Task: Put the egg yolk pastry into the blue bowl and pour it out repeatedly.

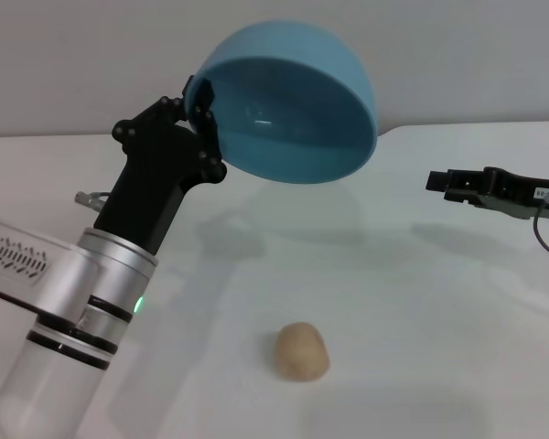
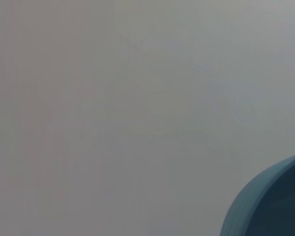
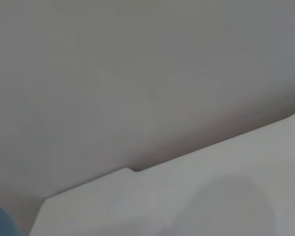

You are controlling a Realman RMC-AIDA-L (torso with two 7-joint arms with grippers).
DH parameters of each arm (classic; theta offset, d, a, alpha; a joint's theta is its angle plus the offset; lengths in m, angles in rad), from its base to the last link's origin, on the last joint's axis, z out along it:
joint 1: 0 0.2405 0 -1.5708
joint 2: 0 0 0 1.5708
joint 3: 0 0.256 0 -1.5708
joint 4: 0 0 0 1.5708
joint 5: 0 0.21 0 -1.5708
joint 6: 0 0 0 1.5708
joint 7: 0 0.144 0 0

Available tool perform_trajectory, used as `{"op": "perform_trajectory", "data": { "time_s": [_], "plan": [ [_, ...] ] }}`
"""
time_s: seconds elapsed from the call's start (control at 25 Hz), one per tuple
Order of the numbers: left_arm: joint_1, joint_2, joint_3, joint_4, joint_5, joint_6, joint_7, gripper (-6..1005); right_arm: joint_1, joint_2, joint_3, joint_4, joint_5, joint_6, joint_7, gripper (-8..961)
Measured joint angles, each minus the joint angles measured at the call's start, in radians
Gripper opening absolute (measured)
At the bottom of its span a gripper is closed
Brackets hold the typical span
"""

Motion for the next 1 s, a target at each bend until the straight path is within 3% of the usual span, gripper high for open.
{"op": "perform_trajectory", "data": {
  "time_s": [0.36,0.56,0.76,0.8,0.84,0.96,1.0],
  "plan": [
    [-0.025,0.008,-0.011,0.001,0.007,-0.061,0.000,-1,0.000,0.000,-0.006,-0.002,0.000,0.009,-0.002,403],
    [-0.016,0.024,-0.085,0.093,0.012,-0.222,0.001,-1,0.008,-0.001,-0.007,-0.001,0.000,0.038,-0.002,403],
    [0.044,0.026,-0.334,0.328,0.026,-0.691,0.063,-1,0.027,-0.002,-0.010,-0.008,-0.008,0.064,0.001,403],
    [0.052,0.022,-0.428,0.400,0.032,-0.886,0.100,0,0.034,-0.002,-0.012,-0.015,-0.010,0.071,0.002,403],
    [0.052,0.022,-0.428,0.400,0.032,-0.886,0.100,0,0.043,-0.002,-0.015,-0.022,-0.012,0.077,0.002,403],
    [0.032,0.020,-0.583,0.482,0.028,-1.209,0.109,0,0.062,-0.003,-0.038,-0.031,-0.016,0.086,0.004,403],
    [0.004,0.019,-0.671,0.502,0.022,-1.397,0.105,0,0.069,-0.003,-0.051,-0.031,-0.016,0.087,0.004,403]
  ]
}}
